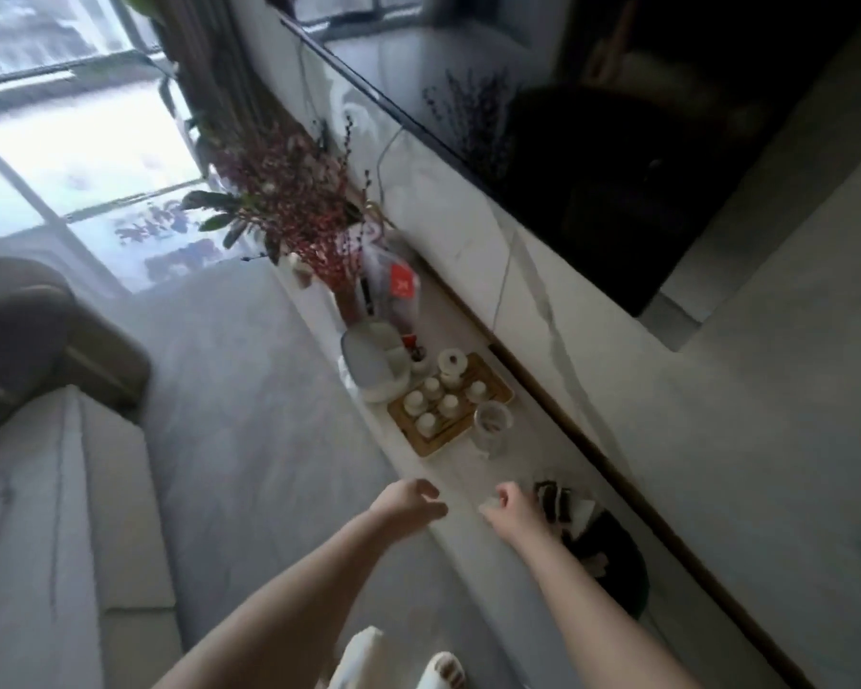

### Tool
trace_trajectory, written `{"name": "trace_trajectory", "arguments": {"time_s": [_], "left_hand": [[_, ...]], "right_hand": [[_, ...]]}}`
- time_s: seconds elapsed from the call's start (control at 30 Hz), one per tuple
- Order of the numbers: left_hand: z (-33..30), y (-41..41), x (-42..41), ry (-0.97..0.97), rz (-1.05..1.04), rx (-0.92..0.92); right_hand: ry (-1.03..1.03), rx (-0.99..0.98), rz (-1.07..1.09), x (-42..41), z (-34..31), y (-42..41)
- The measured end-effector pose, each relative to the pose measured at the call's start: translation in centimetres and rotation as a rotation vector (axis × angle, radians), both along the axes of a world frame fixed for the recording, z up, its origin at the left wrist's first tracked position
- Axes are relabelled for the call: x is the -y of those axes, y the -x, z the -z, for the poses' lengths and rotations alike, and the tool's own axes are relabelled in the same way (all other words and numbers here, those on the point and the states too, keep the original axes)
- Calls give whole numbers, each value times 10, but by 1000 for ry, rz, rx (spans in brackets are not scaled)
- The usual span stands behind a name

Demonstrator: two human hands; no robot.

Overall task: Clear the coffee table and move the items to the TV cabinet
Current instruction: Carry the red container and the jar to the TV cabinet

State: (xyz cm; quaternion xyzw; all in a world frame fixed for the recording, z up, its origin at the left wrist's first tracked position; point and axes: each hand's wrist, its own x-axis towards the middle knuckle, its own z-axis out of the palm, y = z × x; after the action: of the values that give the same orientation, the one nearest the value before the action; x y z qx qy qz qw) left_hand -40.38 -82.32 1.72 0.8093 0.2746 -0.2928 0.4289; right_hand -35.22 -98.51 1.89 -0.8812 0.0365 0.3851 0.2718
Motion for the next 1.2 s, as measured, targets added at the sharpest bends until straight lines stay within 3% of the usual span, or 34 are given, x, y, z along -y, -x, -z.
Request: {"name": "trace_trajectory", "arguments": {"time_s": [0.3, 0.77, 1.2], "left_hand": [[-17, 84, -138, -142, -151, 33], [-22, 256, -379, -238, -448, -39], [-17, 315, -477, -214, -895, -108]], "right_hand": [[101, 136, -593, -161, -21, 40], [119, 235, -1000, -428, -34, 147], [84, 302, -1401, -606, -29, 195]]}}
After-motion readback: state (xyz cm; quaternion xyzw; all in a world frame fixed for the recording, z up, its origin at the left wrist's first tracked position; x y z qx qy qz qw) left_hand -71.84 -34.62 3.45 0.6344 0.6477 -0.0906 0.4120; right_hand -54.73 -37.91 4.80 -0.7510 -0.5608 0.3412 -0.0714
